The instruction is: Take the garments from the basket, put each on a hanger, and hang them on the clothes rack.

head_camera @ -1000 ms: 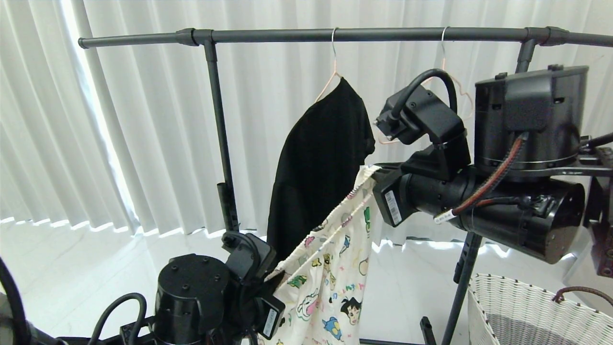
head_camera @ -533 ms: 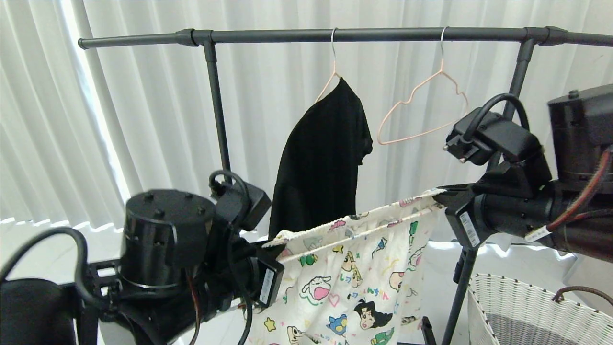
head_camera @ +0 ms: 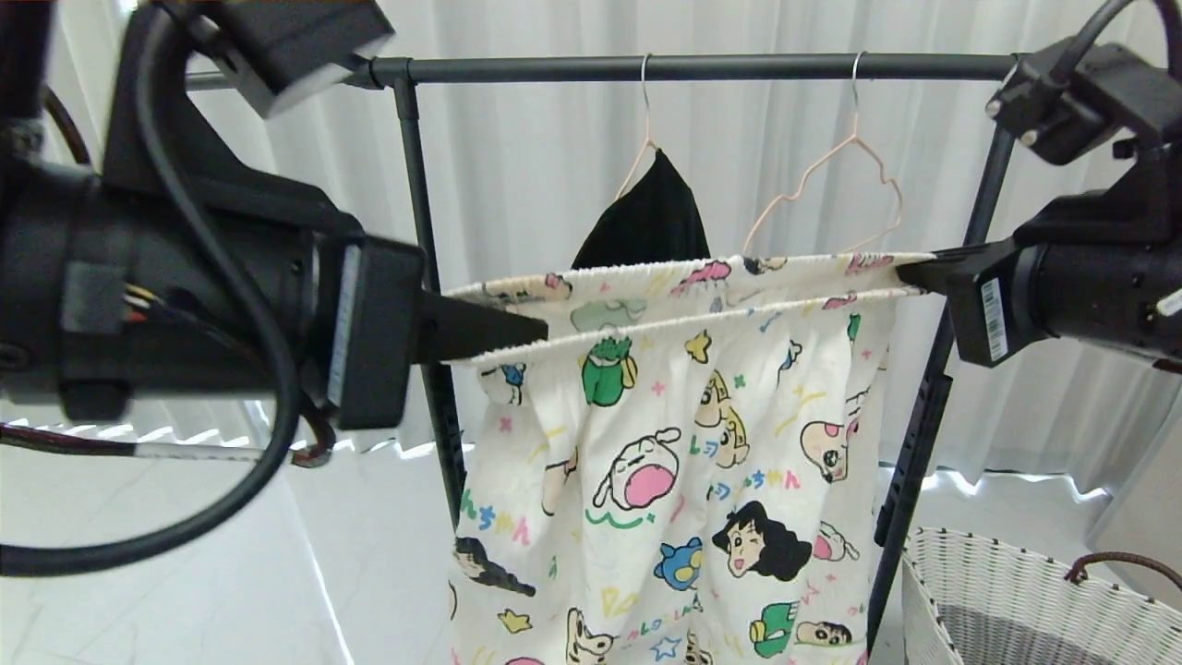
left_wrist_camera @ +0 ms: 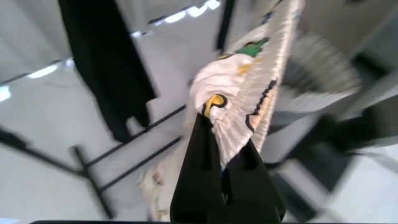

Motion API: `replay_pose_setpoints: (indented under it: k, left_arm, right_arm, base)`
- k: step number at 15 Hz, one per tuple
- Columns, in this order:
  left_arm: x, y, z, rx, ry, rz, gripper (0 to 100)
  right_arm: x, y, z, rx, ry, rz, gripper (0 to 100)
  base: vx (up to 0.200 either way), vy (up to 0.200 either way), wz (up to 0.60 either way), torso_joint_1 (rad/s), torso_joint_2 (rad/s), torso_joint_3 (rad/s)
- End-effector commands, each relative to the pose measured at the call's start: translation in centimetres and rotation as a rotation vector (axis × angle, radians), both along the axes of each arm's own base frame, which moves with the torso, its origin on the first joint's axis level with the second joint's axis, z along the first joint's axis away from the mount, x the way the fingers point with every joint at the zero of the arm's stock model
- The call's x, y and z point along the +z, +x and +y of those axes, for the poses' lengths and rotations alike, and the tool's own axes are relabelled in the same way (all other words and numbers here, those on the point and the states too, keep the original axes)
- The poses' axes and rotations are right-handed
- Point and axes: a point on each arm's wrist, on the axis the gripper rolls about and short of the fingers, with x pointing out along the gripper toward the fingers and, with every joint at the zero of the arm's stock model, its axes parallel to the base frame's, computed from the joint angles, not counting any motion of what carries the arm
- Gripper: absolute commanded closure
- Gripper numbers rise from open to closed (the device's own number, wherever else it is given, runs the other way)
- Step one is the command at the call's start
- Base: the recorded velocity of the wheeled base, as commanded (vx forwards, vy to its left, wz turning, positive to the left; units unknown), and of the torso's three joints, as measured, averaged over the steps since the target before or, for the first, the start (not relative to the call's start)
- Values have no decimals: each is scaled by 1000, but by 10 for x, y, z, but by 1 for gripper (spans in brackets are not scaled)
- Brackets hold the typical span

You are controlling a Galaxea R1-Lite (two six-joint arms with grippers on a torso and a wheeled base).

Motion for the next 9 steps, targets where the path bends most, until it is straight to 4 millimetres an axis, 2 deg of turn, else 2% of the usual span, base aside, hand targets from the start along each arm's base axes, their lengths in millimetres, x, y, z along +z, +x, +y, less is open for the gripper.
replay_pose_setpoints:
  k: [1, 3, 5, 6, 9]
  left_arm:
    - [16, -4, 5, 15, -60, -13, 100]
    - [6, -2, 9, 36, -17, -12, 100]
    - [-1, -3, 11, 14, 57, -60, 100]
    - [-13, -2, 11, 11, 197, -145, 100]
    - [-13, -7, 2, -52, 224, -182, 100]
  right_arm:
    - [27, -3, -2, 6, 25, -17, 100]
    - [40, -11, -9, -2, 37, 44, 100]
    - [40, -17, -13, -5, 25, 111, 100]
    - [42, -29, -12, 44, 26, 170, 100]
    - [42, -39, -5, 107, 20, 206, 100]
  base:
    - [0, 0, 0, 0, 0, 0]
    - [0, 0, 0, 0, 0, 0]
    - [0, 0, 0, 0, 0, 0]
    - [0, 0, 0, 0, 0, 0]
    - [0, 0, 0, 0, 0, 0]
